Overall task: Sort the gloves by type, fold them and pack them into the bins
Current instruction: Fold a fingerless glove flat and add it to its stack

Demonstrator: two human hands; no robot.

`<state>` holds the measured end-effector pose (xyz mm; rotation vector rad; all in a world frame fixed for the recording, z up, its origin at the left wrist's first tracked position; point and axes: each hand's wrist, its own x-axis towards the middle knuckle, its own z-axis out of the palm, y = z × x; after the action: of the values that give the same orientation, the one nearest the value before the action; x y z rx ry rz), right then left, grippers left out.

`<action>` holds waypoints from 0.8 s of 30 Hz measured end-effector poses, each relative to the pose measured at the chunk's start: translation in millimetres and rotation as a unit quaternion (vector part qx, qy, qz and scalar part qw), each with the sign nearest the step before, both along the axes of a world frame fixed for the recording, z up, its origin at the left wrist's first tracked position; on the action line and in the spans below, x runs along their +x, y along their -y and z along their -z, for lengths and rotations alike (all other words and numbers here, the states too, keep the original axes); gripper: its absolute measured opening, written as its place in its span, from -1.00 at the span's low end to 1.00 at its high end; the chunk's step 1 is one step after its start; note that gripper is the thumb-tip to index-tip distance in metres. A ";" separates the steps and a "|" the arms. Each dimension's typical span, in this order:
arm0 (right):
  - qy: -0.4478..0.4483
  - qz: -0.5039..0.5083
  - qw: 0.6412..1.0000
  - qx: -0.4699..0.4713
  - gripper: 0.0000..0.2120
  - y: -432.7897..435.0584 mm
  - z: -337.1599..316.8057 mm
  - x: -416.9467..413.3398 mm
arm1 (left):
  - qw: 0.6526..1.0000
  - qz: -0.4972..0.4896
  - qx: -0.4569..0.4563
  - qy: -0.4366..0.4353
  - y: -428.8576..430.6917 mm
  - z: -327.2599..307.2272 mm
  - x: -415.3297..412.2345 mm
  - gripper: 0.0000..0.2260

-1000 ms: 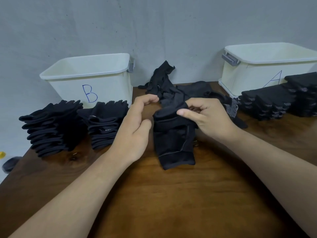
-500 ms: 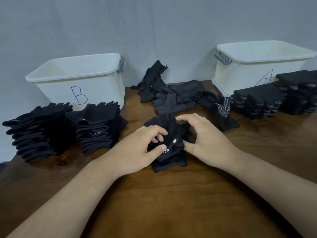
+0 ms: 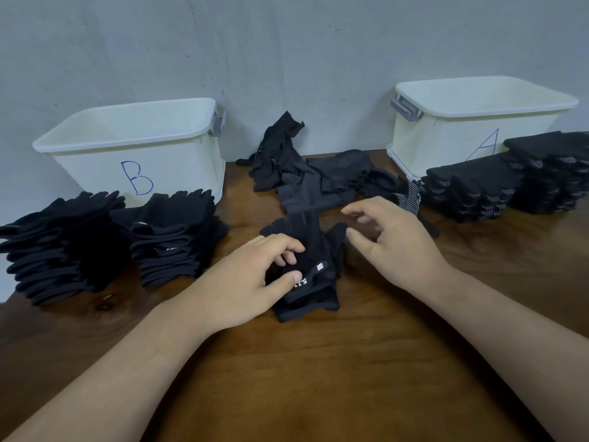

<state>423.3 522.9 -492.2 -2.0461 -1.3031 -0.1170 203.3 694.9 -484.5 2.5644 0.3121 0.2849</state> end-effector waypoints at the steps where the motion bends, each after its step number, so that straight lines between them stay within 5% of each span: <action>1: 0.021 -0.025 0.999 0.013 -0.73 1.2 -0.9 -2.8 | 1.000 -0.006 -0.017 0.015 -0.2 -1.8 -0.5 -0.71; 5: 0.055 -0.131 0.988 0.062 -0.58 4.4 -11.2 -22.5 | 0.997 -0.044 -0.039 0.054 -11.8 -7.9 -5.4 -0.73; 9: 0.056 -0.248 0.967 0.009 -0.60 7.8 -16.8 -34.9 | 0.996 -0.056 -0.023 -0.062 -24.6 -11.2 -12.6 -0.66; 15: 0.193 -0.183 0.940 -0.211 -0.41 1.7 -1.3 -41.9 | 0.996 -0.049 -0.009 -0.077 -23.3 -12.2 -12.4 -0.54; 24: 0.230 -0.141 0.944 -0.192 -0.50 -5.6 4.4 -36.7 | 0.994 -0.075 0.007 -0.076 -17.5 -5.2 -4.9 -0.23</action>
<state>386.6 528.5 -496.5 -2.1992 -2.0326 -0.2362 198.4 712.4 -479.3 2.5855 0.5616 0.1458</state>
